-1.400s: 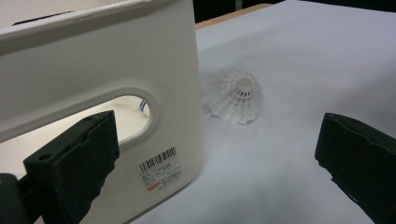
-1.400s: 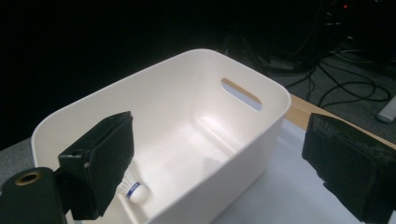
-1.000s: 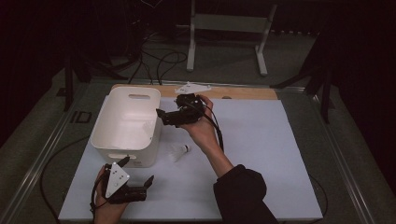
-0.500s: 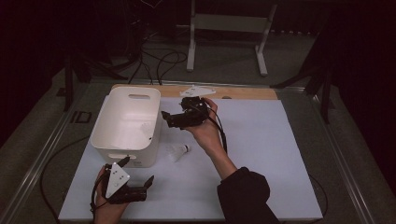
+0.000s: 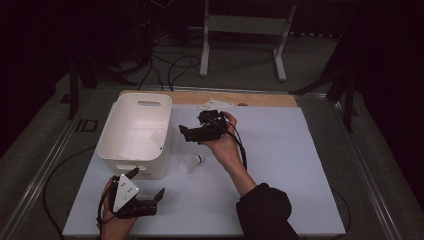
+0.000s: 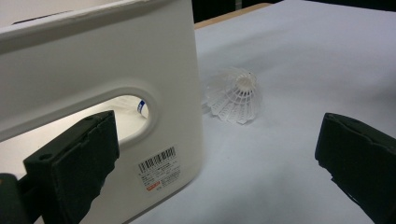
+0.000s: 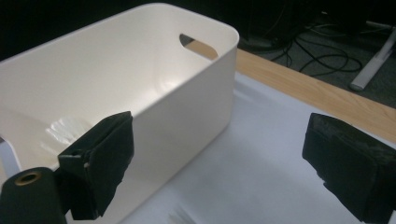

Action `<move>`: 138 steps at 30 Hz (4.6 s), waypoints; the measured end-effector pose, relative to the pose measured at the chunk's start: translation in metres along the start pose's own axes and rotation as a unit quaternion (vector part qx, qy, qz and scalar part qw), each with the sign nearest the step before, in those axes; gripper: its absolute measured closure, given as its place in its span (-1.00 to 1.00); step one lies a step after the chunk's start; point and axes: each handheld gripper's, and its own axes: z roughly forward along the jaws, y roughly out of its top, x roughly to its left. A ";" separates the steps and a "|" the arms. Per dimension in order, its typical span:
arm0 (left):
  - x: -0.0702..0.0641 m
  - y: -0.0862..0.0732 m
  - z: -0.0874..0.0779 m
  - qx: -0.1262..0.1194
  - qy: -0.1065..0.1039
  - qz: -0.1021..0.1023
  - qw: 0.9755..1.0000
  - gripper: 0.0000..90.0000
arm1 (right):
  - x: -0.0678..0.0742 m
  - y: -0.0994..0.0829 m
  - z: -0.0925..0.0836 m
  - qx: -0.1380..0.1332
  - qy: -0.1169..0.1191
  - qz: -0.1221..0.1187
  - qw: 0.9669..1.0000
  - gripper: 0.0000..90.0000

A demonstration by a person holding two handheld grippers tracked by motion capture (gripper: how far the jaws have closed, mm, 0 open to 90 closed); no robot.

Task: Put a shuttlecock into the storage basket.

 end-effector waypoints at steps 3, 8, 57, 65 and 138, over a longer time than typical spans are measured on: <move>0.000 0.000 0.000 0.000 0.000 0.000 1.000 -0.99 | 0.000 -0.003 0.001 0.005 -0.002 -0.002 1.000 -0.80; 0.000 0.000 0.000 0.000 0.000 0.001 1.000 -0.99 | 0.001 -0.008 0.001 0.008 -0.001 -0.002 1.000 -0.80; 0.000 0.000 0.000 0.001 -0.002 0.001 1.000 -0.99 | 0.013 -0.065 0.027 0.080 0.022 -0.011 0.996 -0.81; -0.001 0.000 0.000 0.002 -0.003 0.002 1.000 -0.99 | 0.018 -0.069 0.031 0.088 0.021 -0.015 0.996 -0.81; -0.001 0.000 0.000 0.004 -0.002 0.003 1.000 -0.99 | 0.002 -0.082 0.040 0.137 -0.039 0.005 0.990 0.75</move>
